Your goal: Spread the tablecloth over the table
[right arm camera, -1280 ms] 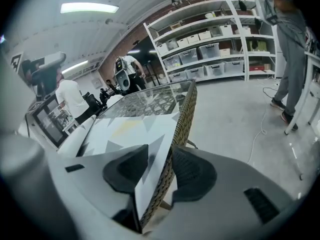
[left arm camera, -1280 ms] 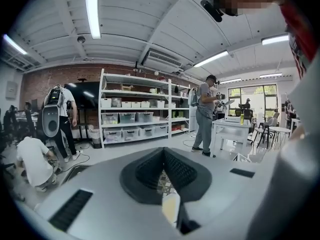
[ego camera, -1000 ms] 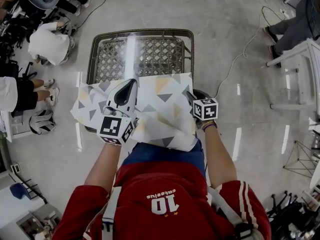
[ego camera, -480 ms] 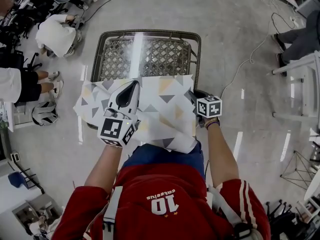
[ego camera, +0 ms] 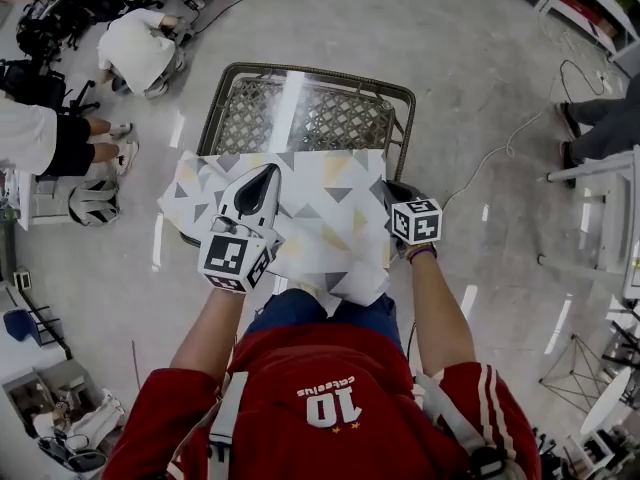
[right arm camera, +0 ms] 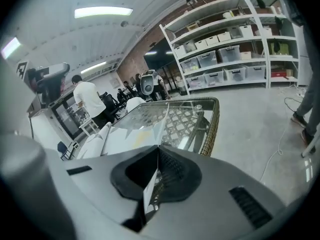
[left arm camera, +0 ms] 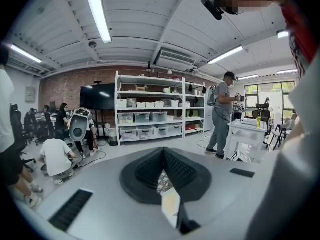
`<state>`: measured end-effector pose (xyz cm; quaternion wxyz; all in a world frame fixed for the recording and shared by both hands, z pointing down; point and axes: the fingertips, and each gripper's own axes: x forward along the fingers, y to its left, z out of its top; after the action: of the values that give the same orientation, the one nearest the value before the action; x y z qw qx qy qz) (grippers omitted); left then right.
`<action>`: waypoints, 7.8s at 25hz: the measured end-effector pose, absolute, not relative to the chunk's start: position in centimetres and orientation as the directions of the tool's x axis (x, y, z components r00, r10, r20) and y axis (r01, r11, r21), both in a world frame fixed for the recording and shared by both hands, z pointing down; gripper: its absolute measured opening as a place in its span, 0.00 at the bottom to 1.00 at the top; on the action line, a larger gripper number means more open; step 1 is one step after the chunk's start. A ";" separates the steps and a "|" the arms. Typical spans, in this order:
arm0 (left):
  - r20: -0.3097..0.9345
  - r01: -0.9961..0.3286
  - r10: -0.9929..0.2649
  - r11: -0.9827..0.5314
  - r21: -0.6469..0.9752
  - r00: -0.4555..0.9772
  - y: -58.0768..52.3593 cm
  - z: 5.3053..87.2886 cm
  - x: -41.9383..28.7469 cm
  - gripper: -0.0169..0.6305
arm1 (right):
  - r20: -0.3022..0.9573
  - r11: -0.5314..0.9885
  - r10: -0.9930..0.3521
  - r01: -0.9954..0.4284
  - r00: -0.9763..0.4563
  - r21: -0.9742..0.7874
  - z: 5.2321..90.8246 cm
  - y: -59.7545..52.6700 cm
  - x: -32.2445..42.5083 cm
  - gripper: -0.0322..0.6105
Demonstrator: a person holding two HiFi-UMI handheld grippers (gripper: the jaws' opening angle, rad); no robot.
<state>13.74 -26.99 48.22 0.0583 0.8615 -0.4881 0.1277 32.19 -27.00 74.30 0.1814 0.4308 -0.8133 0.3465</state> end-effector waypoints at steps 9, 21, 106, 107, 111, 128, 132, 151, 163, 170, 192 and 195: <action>0.251 -0.904 -0.879 -0.426 -0.037 0.404 -26.1 45.0 10.4 0.04 | 0.530 0.413 -0.626 -0.820 -0.572 -0.397 69.2 -32.6 32.0 0.07; 0.242 -0.900 -0.874 -0.436 -0.006 0.422 -33.5 44.7 7.0 0.04 | 0.530 0.311 -0.694 -0.868 -0.486 -0.388 67.9 -41.7 33.7 0.07; 0.311 -0.874 -0.823 -0.482 0.059 0.475 -37.7 49.7 7.7 0.04 | 0.517 -0.398 -0.809 -0.386 -0.280 -0.832 75.9 -42.9 45.6 0.07; 0.312 -0.873 -0.822 -0.483 0.060 0.476 -38.3 49.6 7.6 0.04 | 0.505 -0.401 -0.822 -0.362 -0.264 -0.842 75.7 -43.4 45.8 0.07; 0.315 -0.869 -0.816 -0.492 0.060 0.484 -40.8 49.2 7.2 0.04 | 0.476 -0.420 -0.855 -0.266 -0.204 -0.868 75.8 -45.4 46.8 0.07; 0.309 -0.867 -0.817 -0.496 0.058 0.488 -39.9 49.1 6.0 0.04 | 0.537 -0.405 -0.837 -0.546 -0.101 -0.733 75.1 -44.6 47.7 0.07; 0.305 -0.871 -0.823 -0.488 0.051 0.479 -39.3 48.9 5.7 0.04 | 0.569 -0.405 -0.821 -0.651 -0.051 -0.642 74.2 -44.2 48.9 0.20; 0.230 -0.967 -0.940 -0.254 0.023 0.252 -31.7 43.8 -1.9 0.04 | 0.375 0.158 -0.881 -0.927 -0.288 -0.340 58.3 -40.2 39.6 0.22; 0.131 -0.972 -0.963 -0.236 0.002 0.235 -24.9 38.2 0.4 0.04 | 0.115 0.488 -0.851 -0.852 -0.513 -0.190 41.9 -32.2 30.3 0.22; 0.077 -0.956 -0.953 -0.293 -0.007 0.292 -25.5 35.5 1.4 0.04 | 0.044 0.479 -0.872 -0.868 -0.488 -0.131 37.1 -29.7 28.4 0.22; 0.074 -0.859 -0.856 -0.511 0.040 0.512 -31.8 35.9 -4.5 0.04 | -0.028 0.259 -0.966 -0.966 -0.259 -0.017 32.4 -27.5 21.4 0.07; 0.104 -0.843 -0.836 -0.533 0.073 0.538 -32.6 37.7 -5.2 0.06 | -0.023 0.244 -0.970 -0.970 -0.244 -0.010 32.8 -27.3 20.6 0.07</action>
<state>-5.24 -32.58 37.69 0.0569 0.8751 -0.4797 0.0282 20.58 -27.35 32.80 -0.0120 0.6149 -0.7885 -0.0031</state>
